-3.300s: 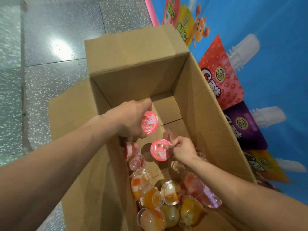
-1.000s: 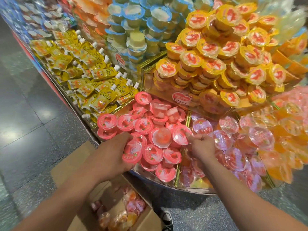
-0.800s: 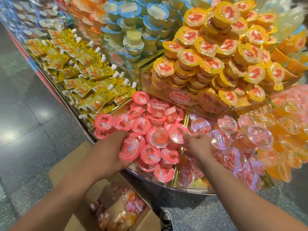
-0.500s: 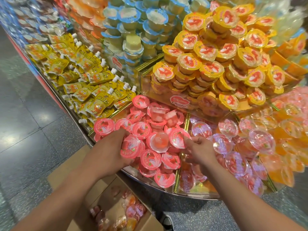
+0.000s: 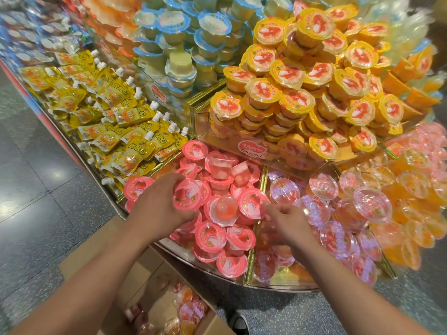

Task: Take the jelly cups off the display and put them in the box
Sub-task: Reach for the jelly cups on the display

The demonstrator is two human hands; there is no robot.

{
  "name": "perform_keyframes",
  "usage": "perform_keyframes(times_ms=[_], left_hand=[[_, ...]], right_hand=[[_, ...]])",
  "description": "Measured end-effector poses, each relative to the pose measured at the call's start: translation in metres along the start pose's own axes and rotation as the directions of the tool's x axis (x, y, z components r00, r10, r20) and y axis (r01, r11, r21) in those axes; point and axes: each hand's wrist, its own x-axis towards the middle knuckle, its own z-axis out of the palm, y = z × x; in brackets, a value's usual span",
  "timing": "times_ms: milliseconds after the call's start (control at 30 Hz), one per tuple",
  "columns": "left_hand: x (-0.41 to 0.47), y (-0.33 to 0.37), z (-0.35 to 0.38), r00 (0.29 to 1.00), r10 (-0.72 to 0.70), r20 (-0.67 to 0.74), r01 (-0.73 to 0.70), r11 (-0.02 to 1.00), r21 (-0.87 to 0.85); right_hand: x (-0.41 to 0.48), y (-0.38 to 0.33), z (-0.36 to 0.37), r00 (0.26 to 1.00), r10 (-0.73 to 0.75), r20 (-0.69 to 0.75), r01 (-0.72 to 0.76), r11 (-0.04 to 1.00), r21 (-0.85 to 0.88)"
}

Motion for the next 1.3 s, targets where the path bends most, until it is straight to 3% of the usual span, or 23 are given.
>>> perform_keyframes(times_ms=[100,200,267,400,600,767,933,1067,1167,1233,1300], left_hand=[[0.002,0.002,0.002,1.000,0.010,0.014,-0.011,1.000,0.020],[0.003,0.006,-0.001,1.000,0.016,0.003,-0.016,1.000,0.003],[0.001,0.010,-0.006,1.000,0.023,-0.009,-0.023,0.999,-0.048],[-0.001,0.021,-0.020,0.997,0.078,0.008,-0.076,0.983,-0.169],[-0.008,0.039,-0.037,0.990,0.143,0.009,-0.129,0.917,-0.377],[-0.009,0.023,-0.040,0.989,0.147,0.014,-0.131,0.916,-0.379],[-0.013,0.003,-0.044,0.990,0.135,0.032,-0.119,0.946,-0.302],[-0.021,-0.026,-0.048,0.995,0.097,0.029,-0.089,0.974,-0.210],[-0.031,-0.044,-0.049,0.995,0.079,0.061,-0.071,0.990,-0.121],[-0.039,-0.055,-0.047,0.995,0.062,0.079,-0.057,0.997,-0.060],[-0.045,-0.068,-0.043,0.996,0.034,0.082,-0.031,0.999,-0.034]], right_hand=[[-0.005,0.000,-0.007,0.998,-0.054,-0.039,0.052,0.997,-0.059],[-0.017,-0.011,-0.015,0.950,-0.233,-0.208,0.216,0.971,-0.101],[-0.026,-0.025,-0.015,0.927,-0.299,-0.227,0.294,0.954,-0.059],[-0.040,-0.050,0.008,0.983,-0.165,0.081,0.151,0.977,0.153],[-0.045,-0.079,0.045,0.893,0.009,0.450,-0.078,0.988,0.133],[-0.046,-0.083,0.061,0.819,0.058,0.570,-0.207,0.958,0.200],[-0.038,-0.084,0.075,0.835,0.031,0.550,-0.182,0.958,0.223],[-0.023,-0.087,0.083,0.931,-0.049,0.363,0.014,0.995,0.100],[-0.010,-0.085,0.093,0.953,-0.217,0.212,0.250,0.957,-0.148],[0.001,-0.082,0.103,0.926,-0.329,0.183,0.376,0.834,-0.403],[0.010,-0.077,0.114,0.881,-0.418,0.222,0.453,0.613,-0.647]])
